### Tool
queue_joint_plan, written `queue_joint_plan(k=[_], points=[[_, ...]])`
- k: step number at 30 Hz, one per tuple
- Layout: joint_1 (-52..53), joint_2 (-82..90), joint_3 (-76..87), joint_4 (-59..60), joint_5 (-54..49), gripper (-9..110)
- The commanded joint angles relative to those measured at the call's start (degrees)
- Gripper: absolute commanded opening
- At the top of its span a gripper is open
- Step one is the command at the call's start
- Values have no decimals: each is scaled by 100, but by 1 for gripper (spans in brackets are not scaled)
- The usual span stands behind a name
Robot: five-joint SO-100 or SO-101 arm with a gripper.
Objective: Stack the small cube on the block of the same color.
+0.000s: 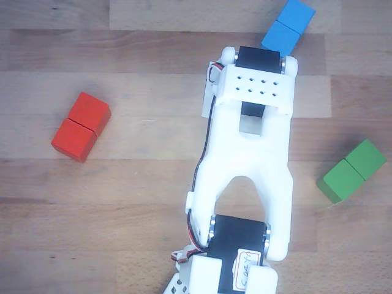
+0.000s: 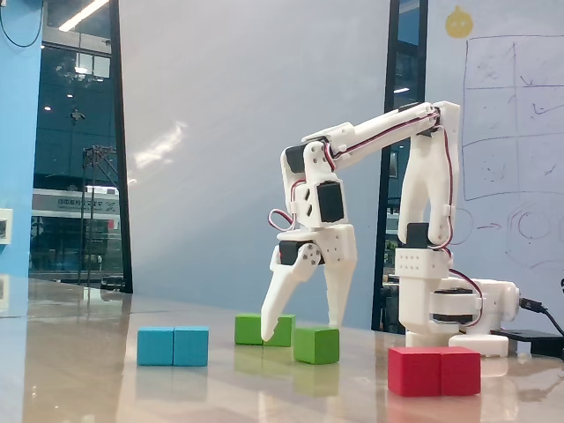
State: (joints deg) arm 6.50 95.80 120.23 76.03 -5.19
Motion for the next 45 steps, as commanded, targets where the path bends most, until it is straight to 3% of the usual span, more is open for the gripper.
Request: queue_joint_plan(k=[1, 9, 24, 36, 45], points=[[0, -9, -352, -149, 79, 40], [9, -237, -352, -229, 79, 38], [18, -211, -360, -229, 79, 12], [35, -35, -659, -141, 79, 7], [879, 431, -1600, 70, 26, 5]])
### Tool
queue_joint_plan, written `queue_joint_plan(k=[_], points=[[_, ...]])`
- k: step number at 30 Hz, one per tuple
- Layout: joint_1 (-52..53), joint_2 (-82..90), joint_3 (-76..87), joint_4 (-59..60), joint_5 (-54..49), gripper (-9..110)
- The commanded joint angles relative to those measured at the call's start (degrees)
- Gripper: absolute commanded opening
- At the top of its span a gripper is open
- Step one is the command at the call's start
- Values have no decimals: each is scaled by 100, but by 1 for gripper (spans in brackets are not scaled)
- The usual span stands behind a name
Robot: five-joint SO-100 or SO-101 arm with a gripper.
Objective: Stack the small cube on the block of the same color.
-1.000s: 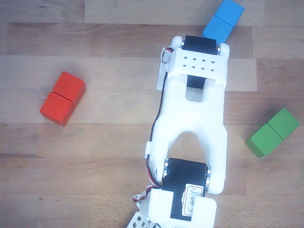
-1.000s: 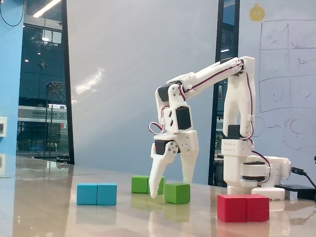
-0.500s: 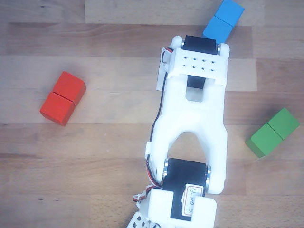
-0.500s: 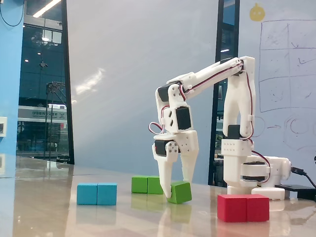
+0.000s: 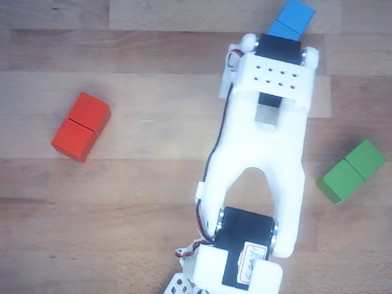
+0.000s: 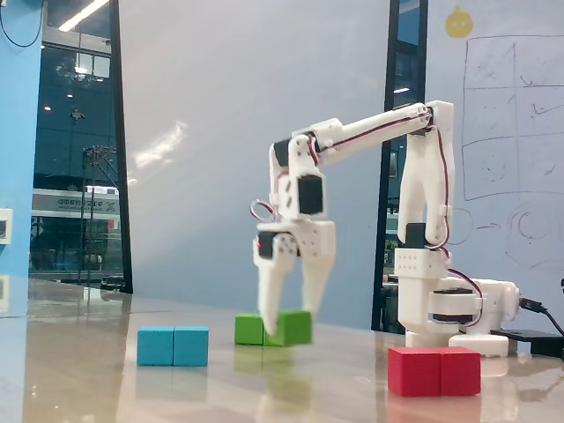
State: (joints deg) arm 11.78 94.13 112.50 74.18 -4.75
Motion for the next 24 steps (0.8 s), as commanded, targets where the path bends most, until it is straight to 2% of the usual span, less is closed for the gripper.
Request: queue_joint_plan(k=[1, 15, 24], points=[[439, 598, -949, 334, -26, 5], [2707, 527, -1819, 633, -53, 5], [3278, 316, -1784, 703, -44, 5]])
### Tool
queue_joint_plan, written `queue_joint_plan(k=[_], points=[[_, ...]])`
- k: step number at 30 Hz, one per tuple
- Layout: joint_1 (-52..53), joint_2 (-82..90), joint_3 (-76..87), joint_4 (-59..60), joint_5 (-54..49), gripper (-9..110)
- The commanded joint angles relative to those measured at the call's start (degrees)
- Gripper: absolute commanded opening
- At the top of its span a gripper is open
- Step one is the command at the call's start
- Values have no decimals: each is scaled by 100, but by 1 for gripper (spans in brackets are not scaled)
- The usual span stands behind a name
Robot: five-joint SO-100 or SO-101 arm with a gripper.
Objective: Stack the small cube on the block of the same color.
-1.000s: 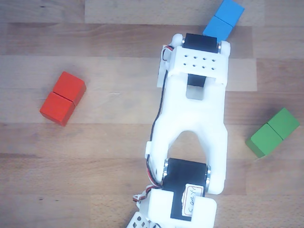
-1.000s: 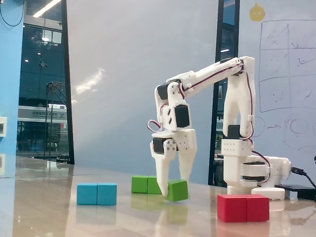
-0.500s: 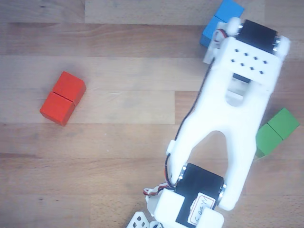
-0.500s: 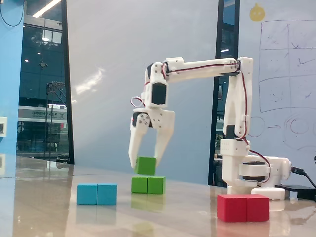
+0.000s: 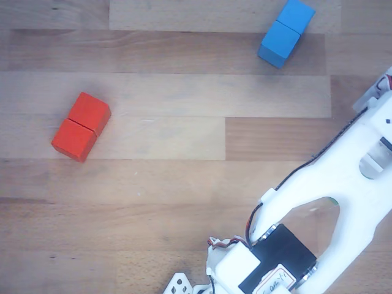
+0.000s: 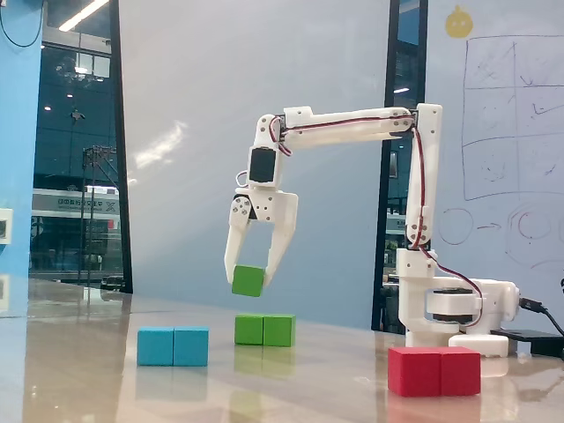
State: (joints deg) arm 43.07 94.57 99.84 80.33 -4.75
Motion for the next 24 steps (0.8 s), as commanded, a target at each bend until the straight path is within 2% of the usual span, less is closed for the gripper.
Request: queue_joint_plan(k=[1, 24], points=[[149, 229, -519, 88, -44, 5], [176, -554, -519, 97, -35, 5]])
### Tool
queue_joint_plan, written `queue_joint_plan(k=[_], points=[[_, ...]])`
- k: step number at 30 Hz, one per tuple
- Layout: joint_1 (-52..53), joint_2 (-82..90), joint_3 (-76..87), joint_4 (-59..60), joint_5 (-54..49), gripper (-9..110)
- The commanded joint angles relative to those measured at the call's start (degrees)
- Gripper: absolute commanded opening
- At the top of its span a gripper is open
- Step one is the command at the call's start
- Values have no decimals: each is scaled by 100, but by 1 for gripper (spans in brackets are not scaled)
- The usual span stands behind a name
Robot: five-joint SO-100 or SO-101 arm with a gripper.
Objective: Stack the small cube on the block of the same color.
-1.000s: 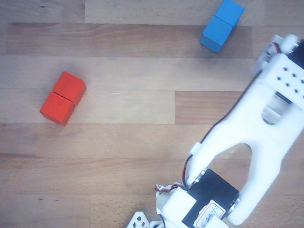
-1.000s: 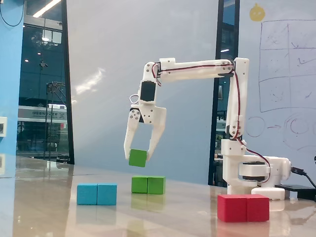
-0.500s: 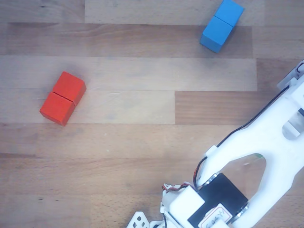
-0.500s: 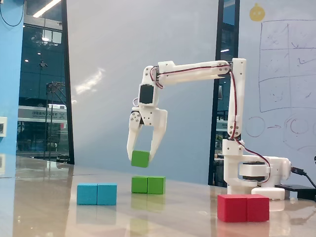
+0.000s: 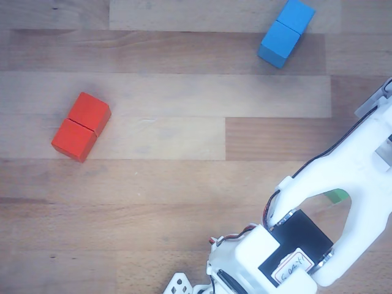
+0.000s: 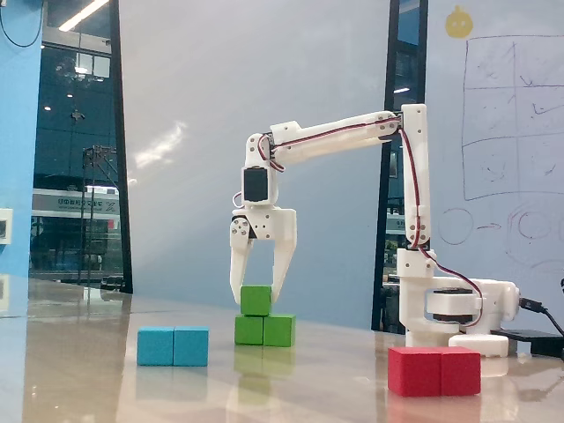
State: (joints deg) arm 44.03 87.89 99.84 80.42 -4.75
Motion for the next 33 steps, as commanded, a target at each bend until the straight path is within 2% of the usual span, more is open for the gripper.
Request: queue_joint_plan(k=[1, 17, 27, 33], points=[[70, 114, -519, 88, -35, 5], [35, 9, 132, 79, -44, 7], [35, 9, 132, 79, -44, 33], [18, 35, 132, 79, -44, 40]])
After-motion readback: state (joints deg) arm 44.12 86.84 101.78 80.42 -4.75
